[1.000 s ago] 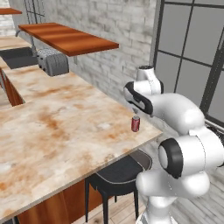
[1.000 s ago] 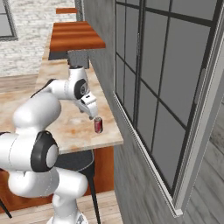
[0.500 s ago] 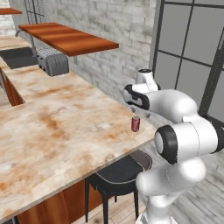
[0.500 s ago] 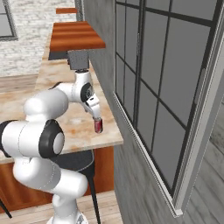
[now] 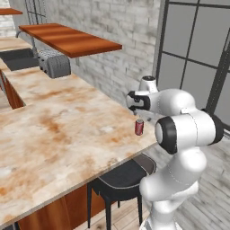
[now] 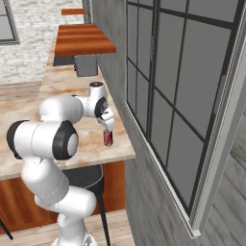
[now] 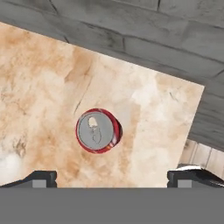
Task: Four empty soda cans are scattered around the kitchen. Gather all the cans and cluster them next to the stove for recycling.
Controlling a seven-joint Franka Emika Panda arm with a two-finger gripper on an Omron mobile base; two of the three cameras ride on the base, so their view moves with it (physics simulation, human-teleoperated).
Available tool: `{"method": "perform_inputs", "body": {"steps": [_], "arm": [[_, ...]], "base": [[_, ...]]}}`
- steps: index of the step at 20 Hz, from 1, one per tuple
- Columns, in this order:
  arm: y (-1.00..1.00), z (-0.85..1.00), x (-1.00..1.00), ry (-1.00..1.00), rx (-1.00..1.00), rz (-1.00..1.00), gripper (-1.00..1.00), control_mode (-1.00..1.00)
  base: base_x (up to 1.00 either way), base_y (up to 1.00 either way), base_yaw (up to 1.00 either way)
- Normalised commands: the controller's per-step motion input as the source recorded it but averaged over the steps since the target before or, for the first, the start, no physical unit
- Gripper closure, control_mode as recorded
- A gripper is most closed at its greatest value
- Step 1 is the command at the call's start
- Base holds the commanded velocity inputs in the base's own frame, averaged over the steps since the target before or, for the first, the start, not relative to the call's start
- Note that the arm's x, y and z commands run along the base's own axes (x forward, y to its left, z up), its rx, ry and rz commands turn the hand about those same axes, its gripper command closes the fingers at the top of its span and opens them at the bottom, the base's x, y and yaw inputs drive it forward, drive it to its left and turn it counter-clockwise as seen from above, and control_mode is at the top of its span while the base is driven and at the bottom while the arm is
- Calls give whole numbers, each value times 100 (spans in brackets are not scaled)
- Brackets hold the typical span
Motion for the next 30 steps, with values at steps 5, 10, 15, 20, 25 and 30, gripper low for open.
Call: {"method": "perform_inputs", "body": {"steps": [5, 10, 15, 20, 25, 30], "arm": [[-9, -14, 39, -1, 3, 0, -100, -100], [-2, -18, 25, 0, 1, -3, -100, -100], [6, -24, 3, 0, 0, -7, -100, -100], [1, -36, 6, 0, 1, -7, -100, -100], [0, -43, 16, 0, 1, -6, -100, -100], [0, -35, 9, 0, 3, -5, -100, -100]], "base": [[0, 0, 0], [0, 0, 0], [0, 0, 0], [0, 0, 0], [0, 0, 0], [0, 0, 0]]}}
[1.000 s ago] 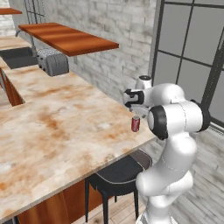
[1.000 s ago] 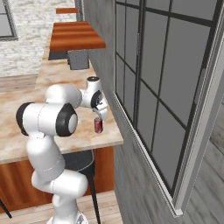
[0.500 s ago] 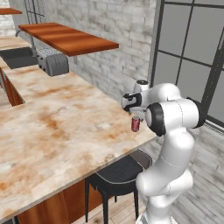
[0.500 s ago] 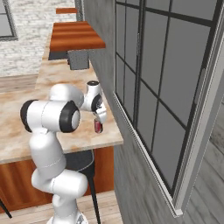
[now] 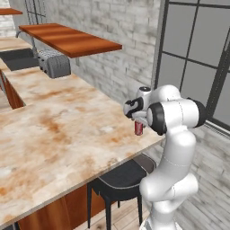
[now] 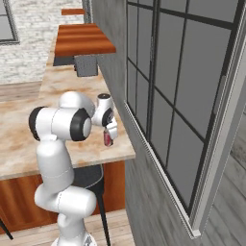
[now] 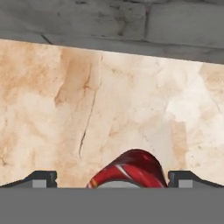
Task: Four empty soda cans are scattered around the kitchen. Gather all the cans and cluster them next to the stove for recycling.
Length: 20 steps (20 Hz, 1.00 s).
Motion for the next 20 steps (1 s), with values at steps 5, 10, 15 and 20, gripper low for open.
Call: {"method": "perform_inputs", "body": {"steps": [5, 10, 15, 20], "arm": [[0, -19, 0, 0, 2, -2, 100, -100], [0, 0, 0, 0, 0, -1, 100, -100], [6, 26, 2, 5, -4, 13, 100, -100], [4, 55, -9, 14, 4, 27, 100, -100]], "base": [[0, 0, 0], [0, 0, 0], [0, 0, 0], [0, 0, 0]]}}
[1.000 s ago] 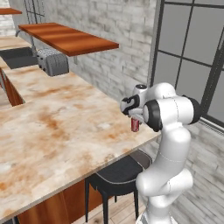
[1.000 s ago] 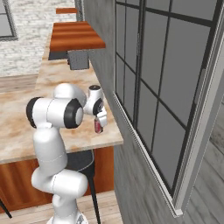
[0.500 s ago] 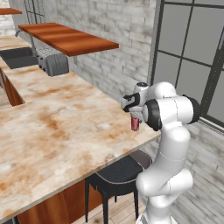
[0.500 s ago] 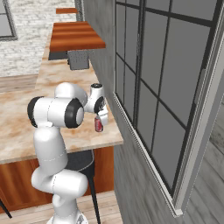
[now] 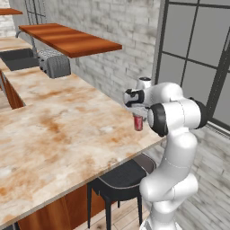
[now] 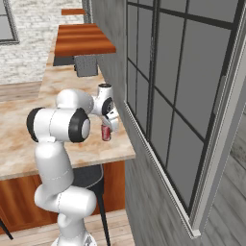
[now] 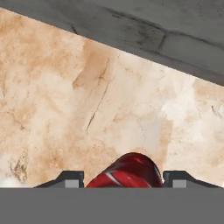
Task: Four empty soda cans are scattered around the kitchen. Gather all the cans and cluster them next to the stove for recycling.
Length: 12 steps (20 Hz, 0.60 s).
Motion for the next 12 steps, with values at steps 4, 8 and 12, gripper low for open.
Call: {"method": "perform_inputs", "body": {"steps": [4, 8, 12], "arm": [[10, 23, -14, 15, 15, 34, 100, -100], [8, 12, -13, 11, 18, 38, 100, -100], [21, 23, -36, 13, 3, 32, 100, -100]], "base": [[0, 0, 0], [0, 0, 0], [0, 0, 0]]}}
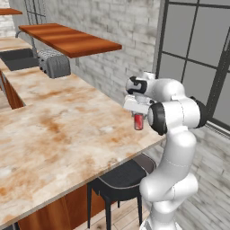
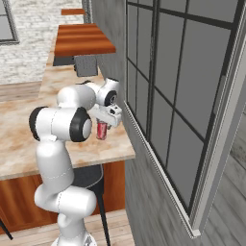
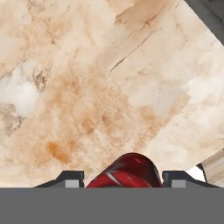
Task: Four empty soda cans are scattered around the kitchen. Gather all the cans and cluster them next to the stove for recycling.
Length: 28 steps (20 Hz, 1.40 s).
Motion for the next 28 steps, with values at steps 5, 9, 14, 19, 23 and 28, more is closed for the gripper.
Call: {"method": "perform_inputs", "body": {"steps": [5, 9, 14, 19, 23, 28], "arm": [[23, 5, -64, 2, -7, 19, 100, -100], [13, -2, -49, -1, 0, 8, 100, -100], [3, 0, -9, 0, 0, 0, 100, -100], [9, 0, -22, 0, 0, 0, 100, 100], [0, 0, 0, 0, 0, 0, 100, 100], [0, 0, 0, 0, 0, 0, 100, 100]], "base": [[0, 0, 0], [0, 0, 0], [0, 0, 0], [-40, 24, 2], [-65, 67, 7], [-17, 86, 27]]}}
